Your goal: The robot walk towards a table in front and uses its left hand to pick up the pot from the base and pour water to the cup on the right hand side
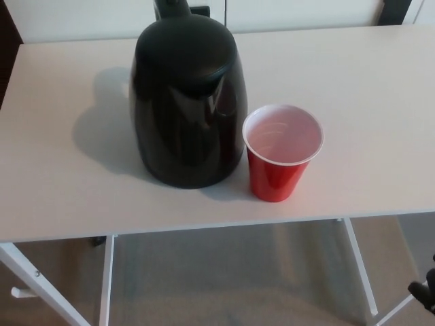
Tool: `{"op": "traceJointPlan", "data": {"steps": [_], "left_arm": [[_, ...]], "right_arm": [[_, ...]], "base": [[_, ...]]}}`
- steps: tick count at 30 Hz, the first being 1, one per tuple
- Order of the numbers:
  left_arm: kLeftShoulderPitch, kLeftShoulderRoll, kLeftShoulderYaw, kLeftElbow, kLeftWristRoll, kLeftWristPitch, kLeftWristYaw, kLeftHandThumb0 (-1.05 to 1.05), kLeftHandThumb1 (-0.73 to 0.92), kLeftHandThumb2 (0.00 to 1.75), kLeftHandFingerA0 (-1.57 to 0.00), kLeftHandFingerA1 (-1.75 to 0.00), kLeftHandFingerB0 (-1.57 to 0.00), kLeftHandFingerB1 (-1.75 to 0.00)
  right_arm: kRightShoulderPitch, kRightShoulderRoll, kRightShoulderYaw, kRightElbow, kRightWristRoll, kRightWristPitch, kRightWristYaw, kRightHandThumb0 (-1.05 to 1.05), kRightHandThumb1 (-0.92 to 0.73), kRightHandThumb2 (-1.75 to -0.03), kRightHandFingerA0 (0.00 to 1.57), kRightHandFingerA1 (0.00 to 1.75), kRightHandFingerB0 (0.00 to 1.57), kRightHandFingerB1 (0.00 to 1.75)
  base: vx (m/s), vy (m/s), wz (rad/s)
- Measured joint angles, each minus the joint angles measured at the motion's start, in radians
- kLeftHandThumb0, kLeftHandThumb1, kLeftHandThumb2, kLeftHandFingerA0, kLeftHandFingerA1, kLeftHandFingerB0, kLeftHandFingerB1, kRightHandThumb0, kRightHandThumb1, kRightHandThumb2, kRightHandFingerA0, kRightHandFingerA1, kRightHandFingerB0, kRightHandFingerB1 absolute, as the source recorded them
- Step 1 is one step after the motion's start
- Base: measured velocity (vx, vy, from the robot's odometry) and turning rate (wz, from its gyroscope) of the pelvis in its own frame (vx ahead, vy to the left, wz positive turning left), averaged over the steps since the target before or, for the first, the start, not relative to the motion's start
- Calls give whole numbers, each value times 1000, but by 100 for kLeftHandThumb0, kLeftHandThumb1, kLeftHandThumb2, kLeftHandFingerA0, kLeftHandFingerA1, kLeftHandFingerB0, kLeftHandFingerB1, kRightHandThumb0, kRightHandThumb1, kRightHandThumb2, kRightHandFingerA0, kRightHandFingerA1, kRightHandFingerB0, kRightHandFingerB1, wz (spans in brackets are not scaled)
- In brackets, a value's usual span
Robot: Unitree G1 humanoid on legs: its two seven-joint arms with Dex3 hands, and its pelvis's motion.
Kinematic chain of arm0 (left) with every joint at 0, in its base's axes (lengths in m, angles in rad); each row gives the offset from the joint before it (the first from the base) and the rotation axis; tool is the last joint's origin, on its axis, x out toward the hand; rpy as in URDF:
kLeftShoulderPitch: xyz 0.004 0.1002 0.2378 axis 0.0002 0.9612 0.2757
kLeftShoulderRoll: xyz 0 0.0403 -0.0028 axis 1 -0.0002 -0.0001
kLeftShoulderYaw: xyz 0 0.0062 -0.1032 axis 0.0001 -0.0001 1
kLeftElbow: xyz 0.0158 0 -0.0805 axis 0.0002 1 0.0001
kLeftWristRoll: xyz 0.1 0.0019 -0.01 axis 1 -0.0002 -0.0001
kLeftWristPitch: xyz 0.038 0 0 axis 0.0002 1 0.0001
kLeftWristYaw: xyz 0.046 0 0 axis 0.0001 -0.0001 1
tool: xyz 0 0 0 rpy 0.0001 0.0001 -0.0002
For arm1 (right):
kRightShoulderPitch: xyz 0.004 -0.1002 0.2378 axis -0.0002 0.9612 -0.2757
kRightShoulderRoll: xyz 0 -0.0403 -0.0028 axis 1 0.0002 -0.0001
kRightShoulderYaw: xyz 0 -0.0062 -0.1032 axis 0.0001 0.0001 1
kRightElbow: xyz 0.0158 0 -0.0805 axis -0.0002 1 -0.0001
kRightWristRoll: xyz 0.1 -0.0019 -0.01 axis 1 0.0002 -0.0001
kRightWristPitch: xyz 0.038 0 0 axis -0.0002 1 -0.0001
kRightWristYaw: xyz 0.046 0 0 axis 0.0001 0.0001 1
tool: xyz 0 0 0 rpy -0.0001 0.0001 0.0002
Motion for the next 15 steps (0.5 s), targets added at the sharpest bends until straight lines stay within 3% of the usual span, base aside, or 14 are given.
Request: {"op": "traceJointPlan", "data": {"steps": [2, 3, 4, 5, 6, 8, 9, 10, 11, 12, 13, 15], "left_arm": [[13, -13, -47, 82, 6, -33, -7, -55, 53, 78, -14, -46, -20, -44], [15, -16, -63, 102, 8, -43, -9, -50, 67, 61, -17, -39, -24, -37], [15, -18, -85, 125, 12, -54, -10, -50, 67, 61, -17, -39, -24, -37], [15, -23, -120, 157, 17, -71, -12, -59, 58, 84, -16, -49, -24, -50], [14, -28, -159, 185, 25, -89, -15, -31, 54, 105, -7, -53, -7, -53], [8, -32, -224, 225, 41, -118, -19, -31, 53, 105, -7, -53, -7, -52], [3, -34, -260, 249, 49, -135, -19, -57, 77, 63, -17, -38, -14, -34], [-1, -34, -291, 271, 54, -153, -19, -57, 77, 63, -17, -38, -14, -34], [-4, -34, -307, 283, 56, -163, -20, -56, 76, 63, -17, -38, -12, -35], [-11, -34, -332, 308, 58, -181, -21, -34, 58, 108, -1, -50, 0, -51], [-16, -34, -348, 328, 59, -197, -24, -58, 77, 63, -17, -37, -13, -33], [-20, -34, -375, 358, 60, -228, -32, -60, 80, 65, -16, -38, -17, -33]], "right_arm": [[3, -8, 6, 37, -7, -3, 0, -21, -49, -69, 39, 69, 36, 58], [3, -10, 9, 47, -10, -4, 0, -20, -50, -69, 40, 68, 36, 57], [3, -14, 12, 60, -13, -5, 0, -20, -50, -69, 40, 68, 36, 57], [4, -20, 16, 81, -18, -9, 0, -20, -49, -68, 41, 65, 37, 57], [4, -26, 21, 102, -25, -12, 1, -20, -48, -69, 38, 65, 35, 57], [7, -33, 29, 131, -35, -19, 2, -23, -48, -69, 37, 63, 35, 56], [10, -38, 35, 147, -41, -24, 4, -24, -48, -68, 37, 63, 34, 56], [14, -43, 42, 159, -47, -29, 6, -24, -48, -68, 37, 63, 34, 56], [16, -45, 45, 165, -50, -32, 8, -31, -41, -81, 39, 66, 33, 60], [19, -52, 52, 183, -56, -41, 14, -32, -41, -82, 37, 65, 33, 60], [22, -59, 56, 197, -61, -49, 19, -32, -42, -83, 37, 65, 33, 61], [31, -67, 61, 220, -70, -64, 31, -32, -42, -83, 39, 66, 34, 61]], "base": [[0, 0, 0], [0, 0, 0], [0, 0, 0], [0, 0, 0], [0, 0, 0], [0, 0, 0], [0, 0, 0], [0, 0, 0], [0, 0, 0], [0, 0, 0], [0, 0, 0], [0, 0, 0]]}}
